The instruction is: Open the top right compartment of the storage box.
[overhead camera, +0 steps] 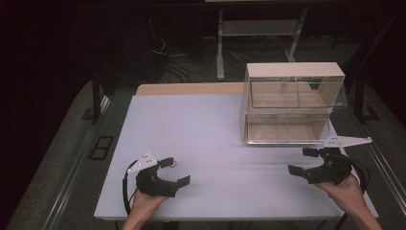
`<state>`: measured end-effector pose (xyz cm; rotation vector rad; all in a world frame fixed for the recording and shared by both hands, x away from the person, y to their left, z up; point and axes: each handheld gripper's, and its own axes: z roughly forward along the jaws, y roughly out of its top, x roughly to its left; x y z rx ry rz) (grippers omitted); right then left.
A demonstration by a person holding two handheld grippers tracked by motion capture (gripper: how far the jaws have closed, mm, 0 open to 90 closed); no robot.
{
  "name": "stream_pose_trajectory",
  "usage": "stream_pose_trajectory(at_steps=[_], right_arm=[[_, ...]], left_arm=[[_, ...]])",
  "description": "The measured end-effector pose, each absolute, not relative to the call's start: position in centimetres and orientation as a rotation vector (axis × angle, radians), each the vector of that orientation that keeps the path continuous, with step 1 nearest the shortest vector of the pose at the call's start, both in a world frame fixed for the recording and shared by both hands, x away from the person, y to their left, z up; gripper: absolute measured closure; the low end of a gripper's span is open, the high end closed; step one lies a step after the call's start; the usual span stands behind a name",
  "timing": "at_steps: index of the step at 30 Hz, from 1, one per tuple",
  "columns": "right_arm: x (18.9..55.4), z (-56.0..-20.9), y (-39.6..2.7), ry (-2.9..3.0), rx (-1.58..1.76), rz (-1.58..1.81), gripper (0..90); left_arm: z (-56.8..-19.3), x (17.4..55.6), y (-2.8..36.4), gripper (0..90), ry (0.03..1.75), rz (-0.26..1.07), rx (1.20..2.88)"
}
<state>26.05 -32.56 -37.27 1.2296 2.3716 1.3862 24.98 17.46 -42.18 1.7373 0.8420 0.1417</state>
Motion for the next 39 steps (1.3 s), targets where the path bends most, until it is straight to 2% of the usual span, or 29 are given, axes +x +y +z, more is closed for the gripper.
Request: stream_pose_trajectory(at_steps=[11, 13, 16, 18, 23, 27, 28, 33, 39], right_arm=[[27.1, -36.0, -33.2, 2.385, 1.220, 1.348, 0.9], [27.4, -35.6, -33.4, 2.394, 1.206, 1.362, 7.4], [27.7, -35.3, -33.5, 2.399, 1.208, 1.367, 8.4], [27.9, -35.1, -33.7, 2.420, 1.200, 1.370, 16.8], [28.5, -34.6, -34.1, 2.445, 1.182, 1.364, 25.5], [29.1, -34.0, -34.5, 2.444, 1.181, 1.349, 38.3], [29.1, -34.0, -34.5, 2.444, 1.181, 1.349, 38.3], [29.5, -33.5, -35.2, 2.435, 1.198, 1.332, 49.4], [30.1, -32.8, -36.4, 2.419, 1.216, 1.310, 65.8]], left_arm=[[-42.2, 25.0, 17.4, 0.0, 0.842, 0.143, 1.737], [-42.2, 25.0, 17.4, 0.0, 0.841, 0.143, 1.736], [-42.2, 25.0, 17.4, 0.0, 0.841, 0.144, 1.736], [-42.2, 25.0, 17.5, 0.0, 0.840, 0.144, 1.737], [-42.2, 25.0, 17.5, 0.0, 0.843, 0.146, 1.736], [-42.2, 25.0, 17.5, 0.0, 0.842, 0.145, 1.738], [-42.2, 25.0, 17.5, 0.0, 0.841, 0.146, 1.738], [-42.2, 25.0, 17.5, 0.0, 0.842, 0.147, 1.737], [-42.2, 25.0, 17.4, 0.0, 0.842, 0.146, 1.738]])
